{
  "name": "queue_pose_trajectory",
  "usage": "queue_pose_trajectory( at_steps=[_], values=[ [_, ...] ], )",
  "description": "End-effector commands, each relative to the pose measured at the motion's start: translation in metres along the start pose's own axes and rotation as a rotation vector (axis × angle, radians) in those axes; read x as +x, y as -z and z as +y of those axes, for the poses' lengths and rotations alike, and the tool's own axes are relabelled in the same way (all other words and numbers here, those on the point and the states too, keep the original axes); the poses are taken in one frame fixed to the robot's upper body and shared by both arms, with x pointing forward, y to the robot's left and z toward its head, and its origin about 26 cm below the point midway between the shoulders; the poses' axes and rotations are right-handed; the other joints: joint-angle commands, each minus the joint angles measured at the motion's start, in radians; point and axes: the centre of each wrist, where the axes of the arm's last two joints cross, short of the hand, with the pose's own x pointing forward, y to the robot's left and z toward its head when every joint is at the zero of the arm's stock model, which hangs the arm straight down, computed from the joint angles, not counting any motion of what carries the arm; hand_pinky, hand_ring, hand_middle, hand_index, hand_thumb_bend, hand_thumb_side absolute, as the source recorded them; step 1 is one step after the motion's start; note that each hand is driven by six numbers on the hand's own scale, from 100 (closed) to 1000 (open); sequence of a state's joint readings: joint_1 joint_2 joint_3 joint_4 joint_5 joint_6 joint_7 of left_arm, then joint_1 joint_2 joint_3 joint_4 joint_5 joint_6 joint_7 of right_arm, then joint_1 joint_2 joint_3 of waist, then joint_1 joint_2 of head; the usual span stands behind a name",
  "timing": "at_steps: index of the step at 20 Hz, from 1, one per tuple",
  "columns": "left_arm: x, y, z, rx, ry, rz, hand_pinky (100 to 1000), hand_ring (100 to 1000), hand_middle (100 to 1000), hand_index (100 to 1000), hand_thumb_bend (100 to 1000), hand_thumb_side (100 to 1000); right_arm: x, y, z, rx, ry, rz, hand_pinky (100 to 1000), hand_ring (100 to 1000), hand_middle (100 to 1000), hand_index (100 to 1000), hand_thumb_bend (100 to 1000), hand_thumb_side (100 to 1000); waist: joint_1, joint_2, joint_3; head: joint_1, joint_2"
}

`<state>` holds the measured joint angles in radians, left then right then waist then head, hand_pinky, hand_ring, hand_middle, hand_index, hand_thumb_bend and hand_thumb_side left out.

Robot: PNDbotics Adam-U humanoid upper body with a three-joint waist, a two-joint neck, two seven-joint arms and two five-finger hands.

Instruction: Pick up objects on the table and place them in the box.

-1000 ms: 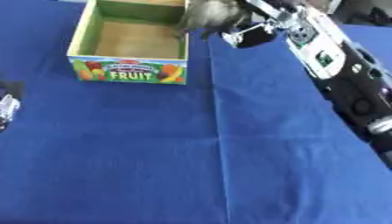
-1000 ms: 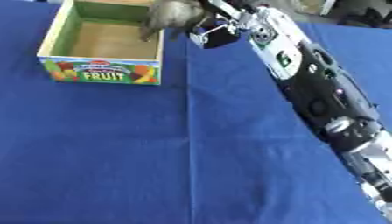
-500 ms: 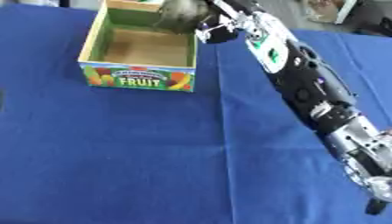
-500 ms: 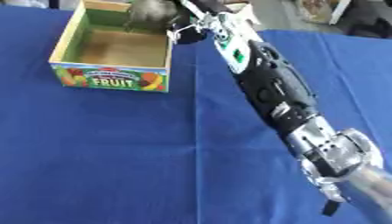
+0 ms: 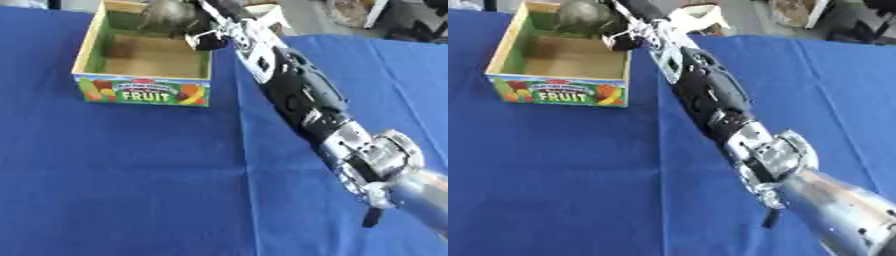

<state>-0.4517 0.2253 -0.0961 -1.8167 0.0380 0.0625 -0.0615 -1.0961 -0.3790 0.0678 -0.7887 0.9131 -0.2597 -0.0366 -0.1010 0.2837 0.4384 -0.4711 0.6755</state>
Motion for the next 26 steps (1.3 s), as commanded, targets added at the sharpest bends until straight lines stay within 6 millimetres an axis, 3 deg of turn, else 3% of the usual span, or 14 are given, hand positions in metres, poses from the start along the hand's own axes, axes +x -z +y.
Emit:
queue_pose_trajectory(
  at_steps=[1,3,4,6,12,20,26],
  values=[
    [0.01,0.005,-0.001,-0.015,0.0,-0.039,472,606,570,689,416,100,0.005,0.008,-0.009,-0.001,-0.043,-0.017,630,644,572,708,233,167,0.006,-0.017,0.003,-0.008,-0.007],
    [0.01,0.005,-0.002,-0.02,-0.002,-0.039,472,606,570,689,416,100,0.008,0.008,-0.006,0.04,-0.058,-0.023,651,689,611,739,285,214,0.005,-0.017,0.005,-0.008,-0.005],
    [0.01,0.005,-0.002,-0.021,-0.002,-0.039,472,606,570,689,417,100,0.009,0.009,-0.005,0.058,-0.064,-0.027,692,753,692,788,357,301,0.005,-0.017,0.006,-0.008,-0.005],
    [0.01,0.005,-0.002,-0.022,-0.003,-0.039,472,606,570,689,418,100,0.011,0.01,-0.004,0.093,-0.072,-0.038,734,801,751,828,439,373,0.004,-0.017,0.007,-0.007,-0.005],
    [0.009,0.005,-0.002,-0.025,-0.004,-0.037,472,606,570,689,418,100,0.017,0.012,-0.009,0.116,-0.074,-0.068,813,876,851,897,592,486,0.002,-0.019,0.003,-0.006,-0.008],
    [0.006,0.002,0.0,-0.02,0.002,-0.024,471,606,570,689,419,100,0.025,0.013,-0.022,0.063,-0.02,-0.111,823,894,885,914,609,534,0.003,-0.024,-0.026,-0.003,-0.007],
    [0.001,-0.005,0.007,0.007,0.022,0.003,471,606,570,689,418,100,0.035,0.01,-0.047,-0.018,0.06,-0.209,779,857,833,888,521,492,0.006,-0.029,-0.079,0.013,-0.001]
  ],
)
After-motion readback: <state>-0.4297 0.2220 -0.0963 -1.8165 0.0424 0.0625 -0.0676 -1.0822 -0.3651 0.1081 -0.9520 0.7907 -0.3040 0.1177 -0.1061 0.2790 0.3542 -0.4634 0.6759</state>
